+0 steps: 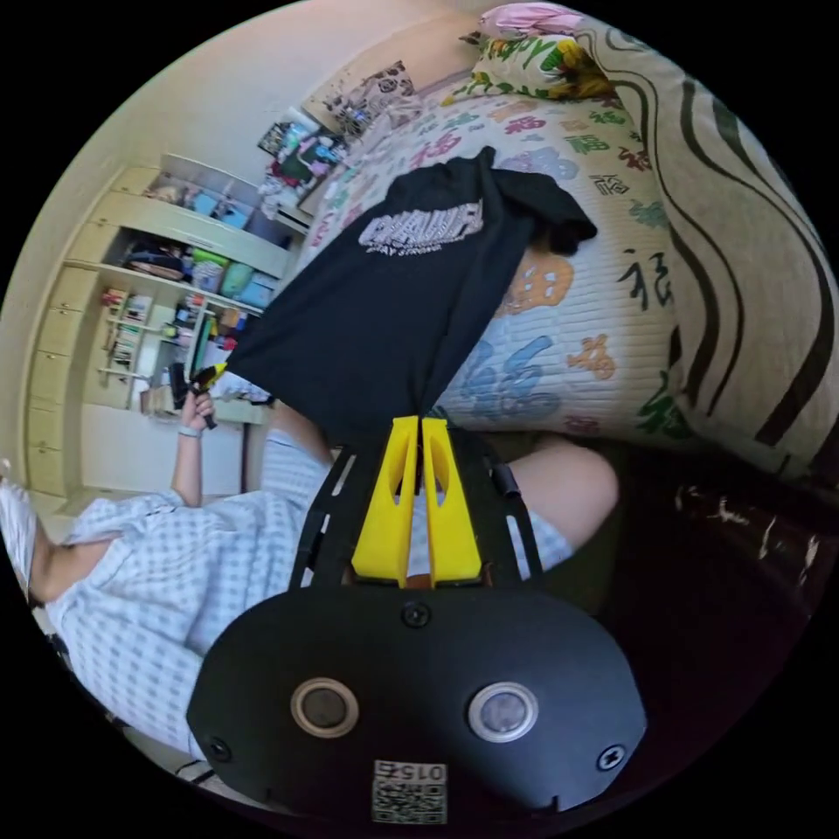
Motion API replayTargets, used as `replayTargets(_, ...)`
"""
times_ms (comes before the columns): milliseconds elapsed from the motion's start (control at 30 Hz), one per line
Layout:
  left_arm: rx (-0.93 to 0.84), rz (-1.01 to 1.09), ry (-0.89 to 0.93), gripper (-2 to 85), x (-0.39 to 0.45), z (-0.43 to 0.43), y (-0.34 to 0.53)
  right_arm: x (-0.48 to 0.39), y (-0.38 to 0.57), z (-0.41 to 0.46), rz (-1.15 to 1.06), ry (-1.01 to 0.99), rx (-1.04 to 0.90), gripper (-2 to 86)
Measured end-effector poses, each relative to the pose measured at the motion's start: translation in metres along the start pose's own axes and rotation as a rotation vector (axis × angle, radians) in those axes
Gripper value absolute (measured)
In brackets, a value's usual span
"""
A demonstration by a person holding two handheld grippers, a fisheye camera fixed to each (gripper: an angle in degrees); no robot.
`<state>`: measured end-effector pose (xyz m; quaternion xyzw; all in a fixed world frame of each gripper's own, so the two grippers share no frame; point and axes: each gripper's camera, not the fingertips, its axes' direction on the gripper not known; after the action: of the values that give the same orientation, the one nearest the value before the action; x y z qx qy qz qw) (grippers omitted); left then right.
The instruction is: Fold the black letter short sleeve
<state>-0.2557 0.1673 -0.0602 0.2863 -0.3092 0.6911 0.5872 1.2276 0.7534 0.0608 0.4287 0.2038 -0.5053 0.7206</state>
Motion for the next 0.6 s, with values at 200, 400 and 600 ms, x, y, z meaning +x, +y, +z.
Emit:
replayTargets(200, 0.229, -0.066, 0.204, -0.6, -0.032, -0.064, 0.000, -0.006, 0.026, -0.044, 0.030, -0.241, 0.222, -0.5)
replayTargets(400, 0.333, -0.304, 0.422, -0.8, -0.109, -0.028, -0.165, -0.003, -0.106, -0.085, 0.107, -0.297, 0.339, -0.4)
replayTargets(600, 0.568, -0.070, 0.231, -0.9, 0.052, -0.144, -0.385, -0.099, -0.240, -0.203, 0.060, -0.284, 0.596, -0.4)
